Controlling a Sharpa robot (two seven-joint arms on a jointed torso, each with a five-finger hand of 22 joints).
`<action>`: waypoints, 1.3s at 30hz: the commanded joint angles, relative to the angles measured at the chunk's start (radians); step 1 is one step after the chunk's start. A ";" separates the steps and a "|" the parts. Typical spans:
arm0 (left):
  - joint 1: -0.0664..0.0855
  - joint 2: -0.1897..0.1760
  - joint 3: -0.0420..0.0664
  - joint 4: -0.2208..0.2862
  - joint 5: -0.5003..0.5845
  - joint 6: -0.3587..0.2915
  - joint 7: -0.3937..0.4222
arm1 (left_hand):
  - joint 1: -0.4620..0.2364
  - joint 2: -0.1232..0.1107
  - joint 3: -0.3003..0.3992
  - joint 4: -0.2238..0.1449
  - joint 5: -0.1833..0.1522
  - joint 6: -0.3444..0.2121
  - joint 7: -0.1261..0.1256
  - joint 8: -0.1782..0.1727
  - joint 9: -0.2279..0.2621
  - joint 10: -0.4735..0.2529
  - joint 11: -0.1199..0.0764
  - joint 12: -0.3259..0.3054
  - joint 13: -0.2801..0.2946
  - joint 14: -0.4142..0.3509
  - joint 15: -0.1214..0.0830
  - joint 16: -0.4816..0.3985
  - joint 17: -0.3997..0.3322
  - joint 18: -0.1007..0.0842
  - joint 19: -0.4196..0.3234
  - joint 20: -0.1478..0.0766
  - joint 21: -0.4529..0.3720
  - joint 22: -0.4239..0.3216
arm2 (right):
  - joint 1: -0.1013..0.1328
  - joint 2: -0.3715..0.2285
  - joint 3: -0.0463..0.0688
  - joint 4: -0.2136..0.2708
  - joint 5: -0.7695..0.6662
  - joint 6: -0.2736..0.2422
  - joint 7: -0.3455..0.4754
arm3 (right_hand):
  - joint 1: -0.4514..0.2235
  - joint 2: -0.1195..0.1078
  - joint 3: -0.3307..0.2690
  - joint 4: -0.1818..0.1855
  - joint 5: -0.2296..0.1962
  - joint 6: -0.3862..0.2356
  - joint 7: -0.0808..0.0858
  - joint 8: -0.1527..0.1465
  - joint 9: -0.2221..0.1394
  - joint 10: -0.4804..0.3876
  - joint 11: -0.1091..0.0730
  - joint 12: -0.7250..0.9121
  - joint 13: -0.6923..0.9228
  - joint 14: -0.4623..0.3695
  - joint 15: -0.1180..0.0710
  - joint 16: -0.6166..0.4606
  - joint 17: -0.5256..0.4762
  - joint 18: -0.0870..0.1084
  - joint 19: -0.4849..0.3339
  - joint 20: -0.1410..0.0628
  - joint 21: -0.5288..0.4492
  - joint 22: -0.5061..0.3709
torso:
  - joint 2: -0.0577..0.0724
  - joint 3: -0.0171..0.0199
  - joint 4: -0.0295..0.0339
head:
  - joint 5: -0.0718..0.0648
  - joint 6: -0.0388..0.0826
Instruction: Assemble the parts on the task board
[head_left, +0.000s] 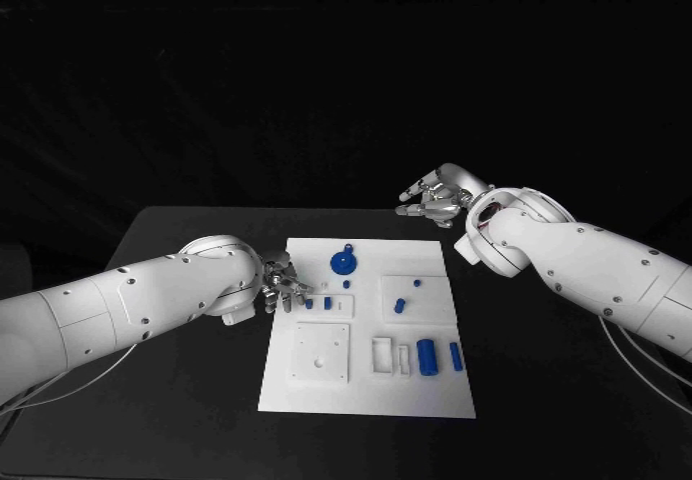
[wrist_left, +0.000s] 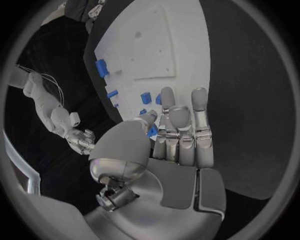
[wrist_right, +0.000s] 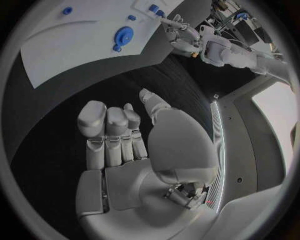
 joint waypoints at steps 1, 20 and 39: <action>-0.001 0.004 -0.001 0.001 0.011 0.028 -0.001 | -0.006 0.007 0.005 -0.001 0.004 -0.003 0.000 -0.003 -0.002 0.043 -0.001 0.005 -0.001 0.002 -0.006 0.004 -0.001 -0.013 -0.004 -0.002 0.007 0.019 | -0.001 0.001 0.001 0.001 -0.002 0.007 0.009 | -0.005 0.000 0.007 0.000 0.003 -0.004 0.002 -0.004 -0.001 0.001 -0.001 -0.001 0.002 0.004 0.002 -0.003 0.001 0.013 0.033 0.004 -0.001 0.113 | 0.000 -0.0004 -0.0003 | 0.000 0.000; -0.002 0.005 -0.003 0.004 0.024 0.013 -0.008 | -0.012 0.010 0.011 -0.010 0.007 0.001 -0.001 -0.002 -0.003 0.043 -0.002 0.006 -0.003 0.003 -0.007 0.004 -0.002 -0.013 -0.005 -0.003 0.012 0.019 | -0.001 0.003 0.001 -0.001 -0.002 0.008 0.009 | -0.005 0.000 0.007 0.000 0.003 -0.004 0.002 -0.004 -0.001 0.001 -0.001 -0.001 0.002 0.004 0.002 -0.003 0.001 0.013 0.033 0.004 -0.001 0.113 | 0.000 0.0008 -0.0007 | -0.003 -0.004; -0.002 0.003 -0.004 0.002 0.020 0.020 -0.025 | -0.010 0.005 0.011 -0.028 0.006 0.009 -0.003 -0.002 -0.001 0.042 -0.003 0.005 -0.004 0.001 -0.008 0.004 -0.003 -0.013 -0.007 -0.003 0.017 0.018 | -0.001 0.002 0.001 -0.002 -0.002 0.008 0.009 | -0.005 0.000 0.007 0.000 0.003 -0.004 0.002 -0.004 -0.001 0.001 -0.001 -0.001 0.002 0.004 0.002 -0.003 0.001 0.013 0.033 0.004 -0.001 0.113 | 0.000 -0.0009 0.0002 | -0.004 -0.002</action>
